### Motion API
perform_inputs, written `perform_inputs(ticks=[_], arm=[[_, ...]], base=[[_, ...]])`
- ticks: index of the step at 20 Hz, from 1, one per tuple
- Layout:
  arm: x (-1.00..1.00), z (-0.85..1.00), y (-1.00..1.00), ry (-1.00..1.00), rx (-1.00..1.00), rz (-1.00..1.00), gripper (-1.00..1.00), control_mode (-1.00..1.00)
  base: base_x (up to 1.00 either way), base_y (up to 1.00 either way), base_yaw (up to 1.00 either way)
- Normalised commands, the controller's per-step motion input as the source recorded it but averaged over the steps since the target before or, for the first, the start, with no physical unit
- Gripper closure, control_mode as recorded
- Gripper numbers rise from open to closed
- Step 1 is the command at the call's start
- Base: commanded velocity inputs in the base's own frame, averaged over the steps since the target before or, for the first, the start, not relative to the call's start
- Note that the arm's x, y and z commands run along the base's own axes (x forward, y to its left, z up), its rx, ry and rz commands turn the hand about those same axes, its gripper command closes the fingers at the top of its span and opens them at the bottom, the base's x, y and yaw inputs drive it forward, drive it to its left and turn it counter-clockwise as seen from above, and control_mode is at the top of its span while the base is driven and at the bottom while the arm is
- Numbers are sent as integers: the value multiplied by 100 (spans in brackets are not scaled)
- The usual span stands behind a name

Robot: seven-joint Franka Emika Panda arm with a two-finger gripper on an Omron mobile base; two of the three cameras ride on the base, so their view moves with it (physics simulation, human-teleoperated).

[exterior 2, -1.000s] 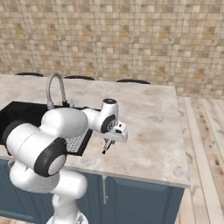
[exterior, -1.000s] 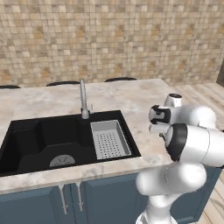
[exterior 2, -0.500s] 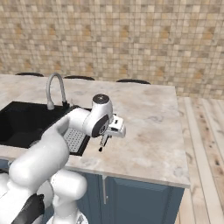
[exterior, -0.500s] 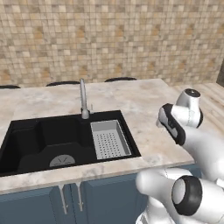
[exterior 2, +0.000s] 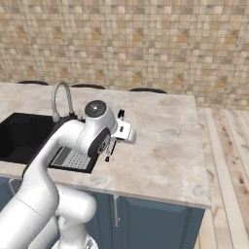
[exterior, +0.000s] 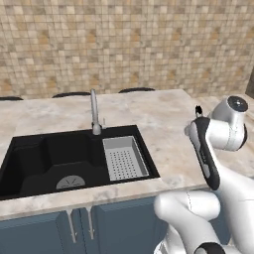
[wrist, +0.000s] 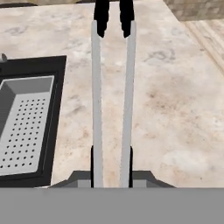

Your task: Pick up the tongs from the counter and place them near the plate next to the oven.

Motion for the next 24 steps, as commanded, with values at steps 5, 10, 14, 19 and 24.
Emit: perform_inputs(ticks=[5,10,14,19,24], arm=[[-24,75,0,-17,0,0,100,-100],[-26,55,0,-14,-3,0,100,-100],[-32,29,0,-12,-2,0,100,-100],[-2,0,1,0,0,0,100,-100],[0,0,0,0,0,0,100,100]], base=[[0,0,0],[0,0,0],[0,0,0],[0,0,0],[-16,22,20]])
